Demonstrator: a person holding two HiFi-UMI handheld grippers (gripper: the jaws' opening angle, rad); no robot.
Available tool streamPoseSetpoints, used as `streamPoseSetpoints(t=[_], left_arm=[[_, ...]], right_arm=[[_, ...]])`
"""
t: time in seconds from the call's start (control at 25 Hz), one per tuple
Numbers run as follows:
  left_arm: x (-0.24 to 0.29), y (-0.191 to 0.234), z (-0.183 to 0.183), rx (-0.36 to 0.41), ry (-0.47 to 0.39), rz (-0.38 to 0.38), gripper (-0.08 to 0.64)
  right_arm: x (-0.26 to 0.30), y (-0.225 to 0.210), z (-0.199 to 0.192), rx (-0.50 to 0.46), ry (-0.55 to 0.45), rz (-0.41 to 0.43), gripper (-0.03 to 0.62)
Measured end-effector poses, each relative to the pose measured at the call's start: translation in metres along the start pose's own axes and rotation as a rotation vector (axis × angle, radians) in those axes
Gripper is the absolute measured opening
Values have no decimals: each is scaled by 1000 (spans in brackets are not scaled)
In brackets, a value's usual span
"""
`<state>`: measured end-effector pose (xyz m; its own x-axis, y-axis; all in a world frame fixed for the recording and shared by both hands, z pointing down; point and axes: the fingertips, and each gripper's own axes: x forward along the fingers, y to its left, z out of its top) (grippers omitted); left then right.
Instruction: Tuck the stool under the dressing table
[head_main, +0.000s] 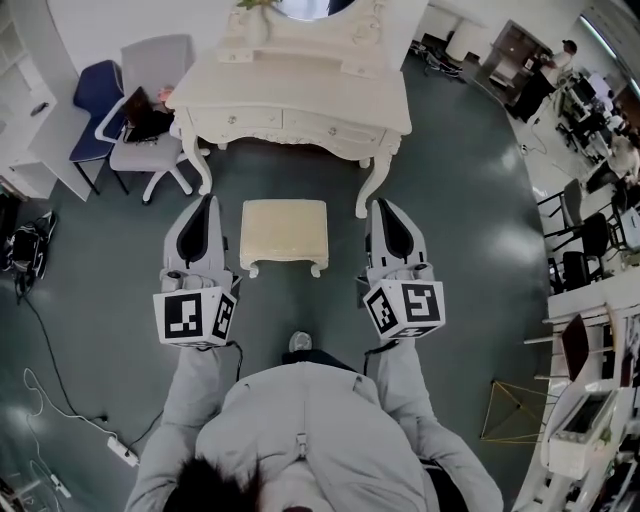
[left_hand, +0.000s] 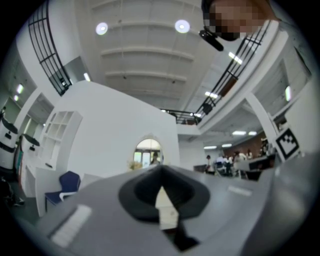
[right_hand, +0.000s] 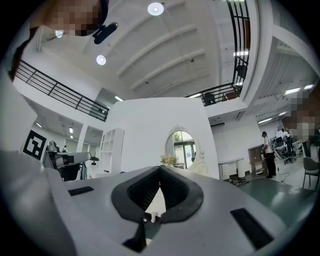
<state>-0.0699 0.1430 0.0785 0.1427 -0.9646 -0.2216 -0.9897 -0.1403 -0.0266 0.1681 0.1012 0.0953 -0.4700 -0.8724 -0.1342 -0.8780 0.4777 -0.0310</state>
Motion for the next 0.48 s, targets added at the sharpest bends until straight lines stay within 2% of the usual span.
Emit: streamPoseSetpoints(t=[0.48], left_arm=[[46,-34,-11,49,16,-23,8]], right_arm=[[22,-47,-15,20,-8,20,2]])
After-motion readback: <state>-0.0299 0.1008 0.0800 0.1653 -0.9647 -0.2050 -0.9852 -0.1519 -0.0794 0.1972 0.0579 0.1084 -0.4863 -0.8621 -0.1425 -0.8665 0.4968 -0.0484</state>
